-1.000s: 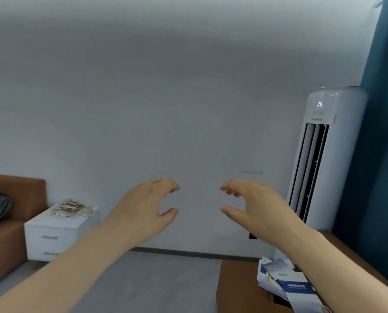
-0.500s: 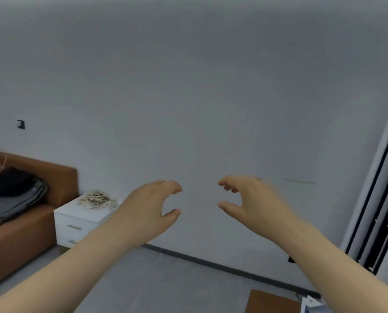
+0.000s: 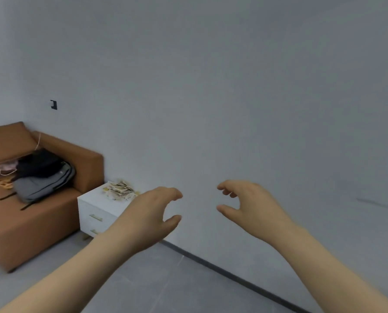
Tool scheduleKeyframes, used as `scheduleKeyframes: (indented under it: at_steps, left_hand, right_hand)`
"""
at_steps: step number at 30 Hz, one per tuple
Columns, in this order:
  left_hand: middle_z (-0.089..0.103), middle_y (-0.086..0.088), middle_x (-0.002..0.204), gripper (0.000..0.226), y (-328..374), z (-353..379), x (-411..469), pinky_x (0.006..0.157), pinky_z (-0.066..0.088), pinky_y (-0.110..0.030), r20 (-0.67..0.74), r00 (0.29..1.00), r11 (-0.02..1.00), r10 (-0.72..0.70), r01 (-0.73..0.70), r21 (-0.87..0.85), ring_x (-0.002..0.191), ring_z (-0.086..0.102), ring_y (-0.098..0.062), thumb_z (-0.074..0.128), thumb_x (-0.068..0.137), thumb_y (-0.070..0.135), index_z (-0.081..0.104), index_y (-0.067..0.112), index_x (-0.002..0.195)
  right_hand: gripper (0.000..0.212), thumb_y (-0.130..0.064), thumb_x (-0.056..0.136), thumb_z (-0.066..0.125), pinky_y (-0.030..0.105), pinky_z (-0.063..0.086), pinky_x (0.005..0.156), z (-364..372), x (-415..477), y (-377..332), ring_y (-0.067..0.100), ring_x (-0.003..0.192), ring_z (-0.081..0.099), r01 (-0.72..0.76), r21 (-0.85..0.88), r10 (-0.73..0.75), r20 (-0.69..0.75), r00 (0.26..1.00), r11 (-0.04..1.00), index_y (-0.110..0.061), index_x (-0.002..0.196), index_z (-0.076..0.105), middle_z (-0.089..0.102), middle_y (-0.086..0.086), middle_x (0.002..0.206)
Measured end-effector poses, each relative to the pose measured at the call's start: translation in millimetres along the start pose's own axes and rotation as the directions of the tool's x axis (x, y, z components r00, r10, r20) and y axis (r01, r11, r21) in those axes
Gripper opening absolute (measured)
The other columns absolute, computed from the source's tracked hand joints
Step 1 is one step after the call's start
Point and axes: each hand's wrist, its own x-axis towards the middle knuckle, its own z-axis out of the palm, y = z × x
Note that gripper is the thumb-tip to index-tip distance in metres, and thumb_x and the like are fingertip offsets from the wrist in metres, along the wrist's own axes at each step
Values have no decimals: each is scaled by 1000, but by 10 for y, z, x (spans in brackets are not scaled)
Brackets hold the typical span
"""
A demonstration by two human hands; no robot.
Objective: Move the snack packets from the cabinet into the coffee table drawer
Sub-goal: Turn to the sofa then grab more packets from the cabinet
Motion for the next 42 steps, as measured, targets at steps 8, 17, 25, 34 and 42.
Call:
scheduleKeyframes:
  at_steps: [8,17,25,34,42]
  left_hand:
    - [53,15,125,43,-800,575,808,92,35,-13,61,993,995,-102,101,18,113,50,-2,59,89,39,47,31,130]
    - [51,18,129,42,-1655,1294,1725,89,31,-9,122,938,946,-323,321,36,116,48,1,56,90,38,46,33,131]
    - [53,18,125,41,-2644,1644,2333,88,36,-11,137,864,875,-484,478,79,111,50,2,58,88,40,49,33,128]
    - [54,15,126,41,-4251,1701,2821,93,40,-16,168,811,828,-560,556,74,113,51,-2,58,89,37,50,30,128]
    - [55,15,125,40,-5573,1695,3271,92,41,-16,273,789,828,-550,558,55,113,52,-3,58,89,35,50,29,127]
  right_hand:
    - [44,-43,89,57,24,41,95,827,1210,432,5,112,51,32,68,-40,108,993,997,-33,131,47,57,-15,123]
    - [45,-42,89,57,21,41,93,1735,2655,955,4,113,52,78,198,-121,218,968,977,-32,132,47,57,-15,124]
    - [47,-39,89,57,25,43,95,2575,3925,1012,7,115,51,128,247,-208,333,920,961,-29,133,47,57,-11,126]
    - [48,-42,87,59,22,42,93,3604,5197,487,6,114,51,71,294,-191,404,895,953,-31,132,49,57,-13,123]
    - [46,-43,85,61,18,41,87,4341,6137,43,4,109,53,-89,310,-78,488,870,946,-33,129,50,58,-14,120]
